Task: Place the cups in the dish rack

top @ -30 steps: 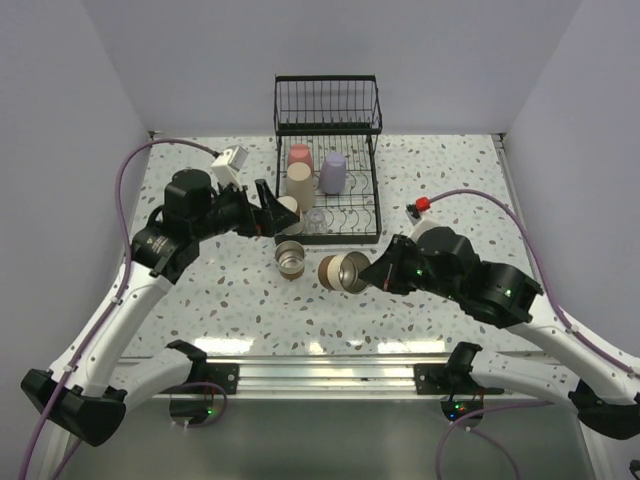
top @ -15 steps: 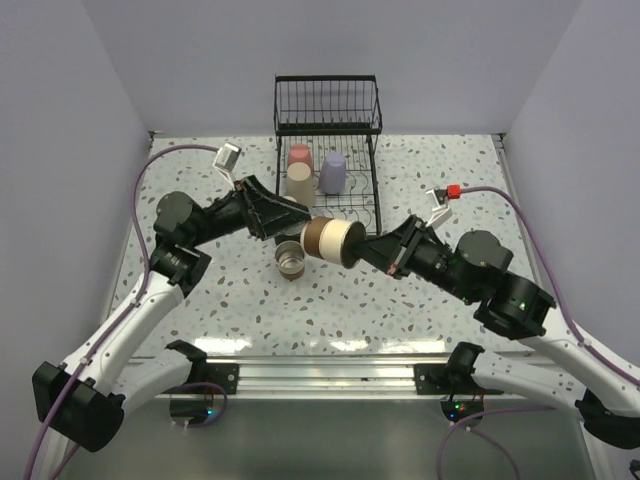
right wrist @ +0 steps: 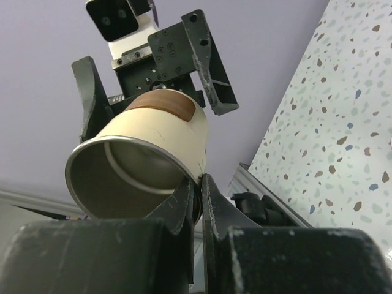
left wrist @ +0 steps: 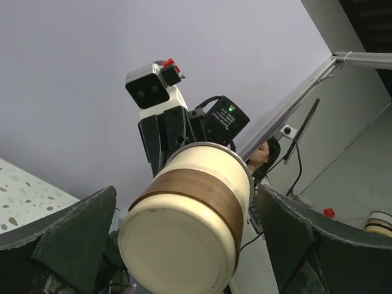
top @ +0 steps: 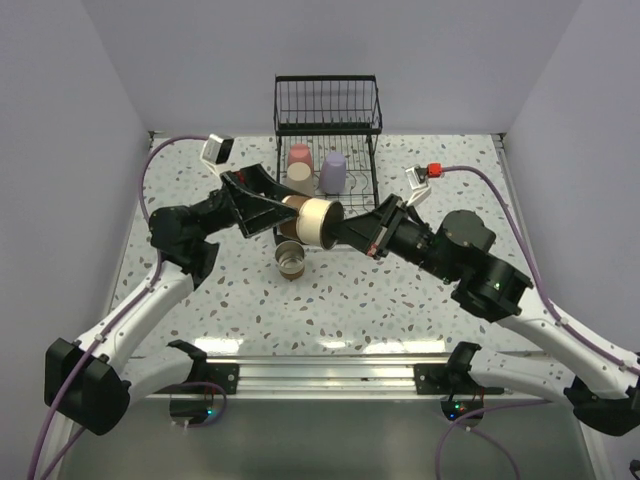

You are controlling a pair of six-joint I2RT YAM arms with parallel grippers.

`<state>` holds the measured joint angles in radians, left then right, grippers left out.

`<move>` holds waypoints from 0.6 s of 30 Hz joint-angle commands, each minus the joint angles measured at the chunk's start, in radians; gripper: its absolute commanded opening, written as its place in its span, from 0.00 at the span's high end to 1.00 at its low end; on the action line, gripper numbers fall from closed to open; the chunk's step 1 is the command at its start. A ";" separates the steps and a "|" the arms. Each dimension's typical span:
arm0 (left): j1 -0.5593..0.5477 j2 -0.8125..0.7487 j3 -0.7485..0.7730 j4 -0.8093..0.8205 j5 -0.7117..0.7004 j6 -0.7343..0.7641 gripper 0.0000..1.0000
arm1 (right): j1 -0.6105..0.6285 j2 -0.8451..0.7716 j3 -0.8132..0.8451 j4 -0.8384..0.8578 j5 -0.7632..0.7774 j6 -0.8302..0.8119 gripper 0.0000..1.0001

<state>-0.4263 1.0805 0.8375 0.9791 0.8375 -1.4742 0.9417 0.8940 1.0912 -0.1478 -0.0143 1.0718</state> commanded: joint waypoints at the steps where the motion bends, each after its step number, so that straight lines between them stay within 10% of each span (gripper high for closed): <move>1: 0.004 0.001 0.002 0.054 0.017 -0.029 0.00 | -0.006 0.016 0.093 0.089 -0.056 -0.009 1.00; 18: 0.004 -0.033 0.014 -0.005 0.054 -0.012 0.35 | -0.017 0.034 0.075 0.117 -0.016 -0.009 1.00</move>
<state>-0.4263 1.0603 0.8330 0.9714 0.8547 -1.4887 0.9291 0.9180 1.1240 -0.1242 -0.0406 1.0657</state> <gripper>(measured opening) 0.710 0.040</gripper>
